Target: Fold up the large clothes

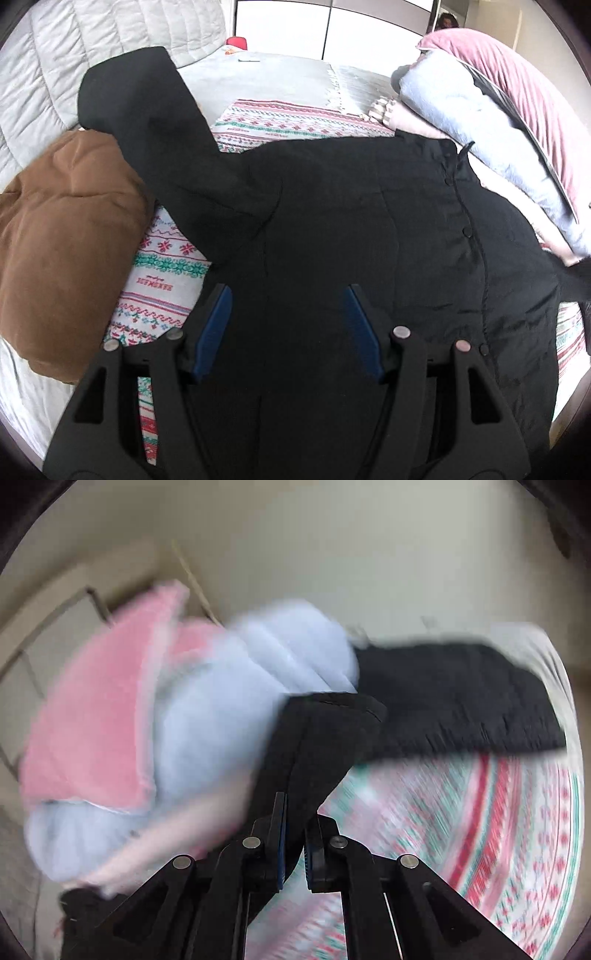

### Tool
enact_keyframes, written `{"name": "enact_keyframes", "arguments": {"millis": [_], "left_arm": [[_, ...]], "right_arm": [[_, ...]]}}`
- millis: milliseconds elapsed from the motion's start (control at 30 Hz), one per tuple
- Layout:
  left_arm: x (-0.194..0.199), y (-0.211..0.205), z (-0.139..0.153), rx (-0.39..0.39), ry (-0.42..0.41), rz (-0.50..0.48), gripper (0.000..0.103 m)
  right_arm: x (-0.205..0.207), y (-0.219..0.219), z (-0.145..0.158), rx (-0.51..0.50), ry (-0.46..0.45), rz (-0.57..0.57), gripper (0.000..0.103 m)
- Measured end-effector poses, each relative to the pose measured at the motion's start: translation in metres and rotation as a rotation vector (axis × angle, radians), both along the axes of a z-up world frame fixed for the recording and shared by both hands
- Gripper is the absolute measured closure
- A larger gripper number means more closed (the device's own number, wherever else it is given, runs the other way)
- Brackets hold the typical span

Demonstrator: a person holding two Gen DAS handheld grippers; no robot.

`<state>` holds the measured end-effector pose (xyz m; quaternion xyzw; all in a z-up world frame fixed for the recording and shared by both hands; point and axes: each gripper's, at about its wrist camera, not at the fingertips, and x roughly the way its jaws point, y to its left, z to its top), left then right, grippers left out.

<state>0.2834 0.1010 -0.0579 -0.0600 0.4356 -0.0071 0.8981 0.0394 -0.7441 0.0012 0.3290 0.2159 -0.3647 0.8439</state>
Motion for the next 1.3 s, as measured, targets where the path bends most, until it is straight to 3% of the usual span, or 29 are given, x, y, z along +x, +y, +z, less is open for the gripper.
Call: {"name": "enact_keyframes", "arguments": {"millis": [167,200,300,367,467,567,733,800,867,967,1067,1133,1167,1200,1300], "left_arm": [[-0.006,0.018,0.011,0.025,-0.041,0.031,0.039],[-0.006,0.026,0.014,0.025,-0.048,0.051,0.039],[-0.005,0.059,0.025,0.004,-0.062,0.121,0.039],[-0.009,0.089,0.036,-0.028,-0.096,0.2,0.039],[-0.014,0.139,0.051,-0.123,-0.157,0.328,0.028],[-0.003,0.172,0.057,-0.184,-0.157,0.386,0.028],[0.032,0.21,0.054,-0.367,-0.145,0.461,0.026],[0.052,0.218,0.044,-0.468,-0.133,0.459,0.026],[0.071,0.222,0.034,-0.55,-0.119,0.463,0.026],[0.094,0.219,0.017,-0.614,-0.129,0.469,0.026],[0.108,0.214,0.004,-0.61,-0.167,0.489,0.028],[0.112,0.209,0.002,-0.606,-0.226,0.472,0.05],[0.113,0.205,0.005,-0.587,-0.238,0.458,0.069],[0.112,0.201,0.013,-0.56,-0.255,0.453,0.079],[0.104,0.18,0.045,-0.504,-0.334,0.413,0.083]], "right_arm": [[-0.001,-0.026,-0.086,0.283,0.213,-0.083,0.092],[-0.004,-0.028,-0.09,0.299,0.195,-0.099,0.088],[-0.01,-0.026,-0.077,0.258,0.241,-0.188,0.075],[-0.017,-0.024,-0.066,0.201,0.285,-0.26,0.073],[-0.027,-0.026,-0.059,0.162,0.33,-0.314,0.072],[-0.043,-0.02,-0.044,0.172,0.268,-0.325,0.072],[-0.032,0.016,0.006,0.177,0.145,-0.143,0.068],[-0.011,0.046,0.028,0.122,0.145,-0.005,0.049],[0.01,0.076,0.042,0.065,0.164,0.109,0.041],[0.035,0.141,0.059,-0.003,0.187,0.318,0.036],[0.064,0.201,0.055,-0.052,0.215,0.514,0.036],[0.076,0.236,0.05,-0.133,0.264,0.592,0.036],[0.084,0.255,0.048,-0.202,0.297,0.623,0.036],[0.089,0.266,0.045,-0.248,0.32,0.646,0.036],[0.1,0.282,0.039,-0.323,0.342,0.687,0.036]]}}
